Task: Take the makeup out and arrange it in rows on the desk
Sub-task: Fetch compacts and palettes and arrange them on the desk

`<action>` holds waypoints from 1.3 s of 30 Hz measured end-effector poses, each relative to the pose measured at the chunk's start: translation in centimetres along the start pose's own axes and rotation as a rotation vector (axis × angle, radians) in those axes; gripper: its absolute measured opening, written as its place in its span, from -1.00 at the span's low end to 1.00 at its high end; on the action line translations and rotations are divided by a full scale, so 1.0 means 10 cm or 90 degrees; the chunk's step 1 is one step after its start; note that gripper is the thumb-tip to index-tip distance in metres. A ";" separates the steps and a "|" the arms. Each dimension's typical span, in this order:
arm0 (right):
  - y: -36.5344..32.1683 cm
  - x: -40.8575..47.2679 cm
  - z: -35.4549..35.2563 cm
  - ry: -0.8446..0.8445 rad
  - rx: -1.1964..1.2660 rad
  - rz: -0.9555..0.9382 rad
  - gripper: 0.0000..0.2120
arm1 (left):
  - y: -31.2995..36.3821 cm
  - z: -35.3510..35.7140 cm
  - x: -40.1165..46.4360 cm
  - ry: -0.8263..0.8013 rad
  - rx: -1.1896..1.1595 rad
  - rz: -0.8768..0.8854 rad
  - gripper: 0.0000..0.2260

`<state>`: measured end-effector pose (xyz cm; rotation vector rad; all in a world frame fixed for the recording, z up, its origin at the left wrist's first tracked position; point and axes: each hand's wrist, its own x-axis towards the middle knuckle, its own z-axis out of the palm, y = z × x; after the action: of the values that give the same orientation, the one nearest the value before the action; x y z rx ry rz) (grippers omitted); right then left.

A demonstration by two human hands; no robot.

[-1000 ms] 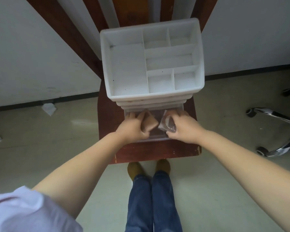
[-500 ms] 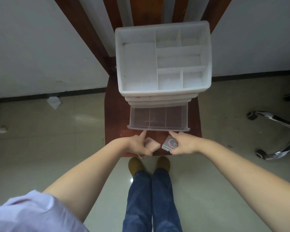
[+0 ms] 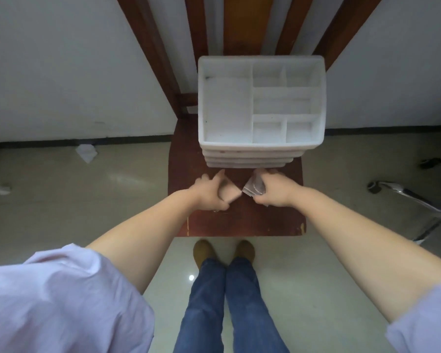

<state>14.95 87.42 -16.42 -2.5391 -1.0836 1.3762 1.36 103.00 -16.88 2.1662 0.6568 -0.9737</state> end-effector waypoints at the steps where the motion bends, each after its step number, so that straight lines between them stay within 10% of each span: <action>1: -0.10 -0.10 -0.02 0.010 -0.012 -0.017 -0.28 | -0.03 -0.01 -0.15 0.021 -0.009 0.005 -0.06; 17: -2.02 -1.47 0.27 0.051 -0.336 -0.570 -0.60 | -0.50 1.20 -2.95 0.551 -0.331 -0.342 -0.40; 29: -2.92 -3.36 2.40 -0.163 -0.677 -1.040 -0.66 | 0.23 4.25 -5.11 0.716 -0.634 -0.854 -0.44; 39: -2.17 -5.94 4.86 -0.330 -0.834 -1.329 -0.59 | 1.80 7.17 -6.47 0.755 -0.788 -1.135 -0.43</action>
<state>-54.81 54.98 4.66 0.3327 -3.3386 0.3447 -57.60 27.35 4.52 0.3247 2.8242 0.4239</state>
